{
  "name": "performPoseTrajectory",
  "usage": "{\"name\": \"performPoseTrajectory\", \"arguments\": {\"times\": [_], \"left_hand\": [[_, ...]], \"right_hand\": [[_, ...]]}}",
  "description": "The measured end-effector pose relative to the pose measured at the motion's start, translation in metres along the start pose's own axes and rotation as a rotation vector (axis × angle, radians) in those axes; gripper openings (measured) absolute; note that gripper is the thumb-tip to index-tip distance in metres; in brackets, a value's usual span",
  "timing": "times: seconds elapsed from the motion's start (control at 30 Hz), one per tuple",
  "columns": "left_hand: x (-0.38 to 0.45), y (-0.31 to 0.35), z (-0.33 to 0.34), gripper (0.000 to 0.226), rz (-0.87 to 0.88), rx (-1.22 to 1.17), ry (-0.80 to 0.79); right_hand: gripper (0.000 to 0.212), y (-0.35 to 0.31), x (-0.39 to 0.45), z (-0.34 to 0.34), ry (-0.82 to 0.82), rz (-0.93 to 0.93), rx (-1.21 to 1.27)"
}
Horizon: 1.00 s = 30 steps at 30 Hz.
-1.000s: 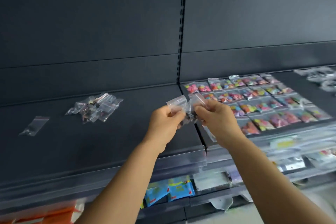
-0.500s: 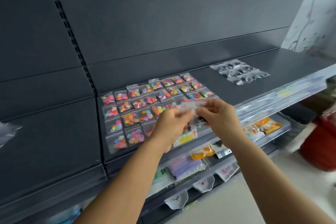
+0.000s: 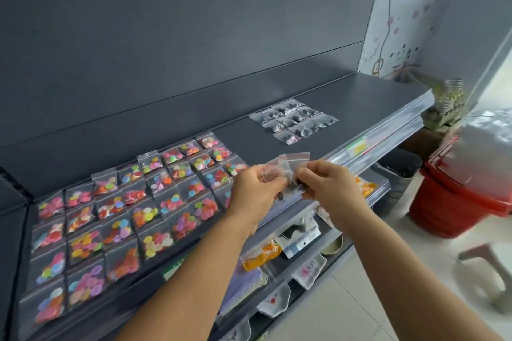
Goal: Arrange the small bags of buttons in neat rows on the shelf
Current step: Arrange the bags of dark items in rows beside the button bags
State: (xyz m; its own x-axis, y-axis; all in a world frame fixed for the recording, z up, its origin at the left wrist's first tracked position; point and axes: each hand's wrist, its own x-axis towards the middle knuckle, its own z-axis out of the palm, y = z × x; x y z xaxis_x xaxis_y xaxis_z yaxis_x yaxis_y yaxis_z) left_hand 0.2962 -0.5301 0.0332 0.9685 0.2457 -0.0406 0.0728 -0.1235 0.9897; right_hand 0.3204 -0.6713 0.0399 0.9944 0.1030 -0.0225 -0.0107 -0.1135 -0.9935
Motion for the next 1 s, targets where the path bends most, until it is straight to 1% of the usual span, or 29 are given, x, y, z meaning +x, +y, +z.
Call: {"name": "performPoseTrajectory", "arguments": {"times": [0.1,0.2,0.3,0.37,0.5,0.63,0.7,0.77,0.87,0.93,1.0], "left_hand": [[0.030,-0.002,0.018,0.010,0.002,0.019,-0.029],[0.063,-0.005,0.033,0.009,0.019,0.041,-0.088],[0.097,-0.006,0.045,0.006,0.002,0.013,-0.121],[0.118,-0.007,0.050,0.011,-0.003,0.028,-0.106],[0.147,-0.014,0.056,0.013,-0.068,0.009,-0.063],[0.164,-0.019,0.062,0.016,-0.125,0.022,-0.048],[0.169,-0.019,0.068,0.015,-0.156,0.021,-0.039],[0.172,-0.021,0.075,0.013,-0.169,0.040,-0.024],[0.175,-0.023,0.087,0.010,-0.145,0.152,0.032],[0.175,-0.022,0.094,0.010,-0.088,0.315,0.088],[0.174,-0.020,0.101,0.016,-0.015,0.540,0.162]], "right_hand": [[0.017,0.005,0.026,-0.016,0.035,0.038,0.009],[0.012,0.007,0.055,-0.028,0.056,0.071,-0.009],[0.011,0.009,0.088,-0.036,0.116,0.090,-0.048],[0.013,0.010,0.107,-0.041,0.148,0.089,-0.090],[0.017,0.018,0.141,-0.053,0.195,0.089,-0.160],[0.017,0.024,0.174,-0.059,0.208,0.074,-0.305],[0.016,0.027,0.191,-0.062,0.172,0.068,-0.438],[0.017,0.028,0.205,-0.066,0.072,0.066,-0.583],[0.022,0.029,0.225,-0.072,-0.083,0.070,-0.690],[0.024,0.032,0.235,-0.075,-0.155,0.066,-0.754],[0.020,0.036,0.244,-0.078,-0.202,0.037,-0.821]]}}
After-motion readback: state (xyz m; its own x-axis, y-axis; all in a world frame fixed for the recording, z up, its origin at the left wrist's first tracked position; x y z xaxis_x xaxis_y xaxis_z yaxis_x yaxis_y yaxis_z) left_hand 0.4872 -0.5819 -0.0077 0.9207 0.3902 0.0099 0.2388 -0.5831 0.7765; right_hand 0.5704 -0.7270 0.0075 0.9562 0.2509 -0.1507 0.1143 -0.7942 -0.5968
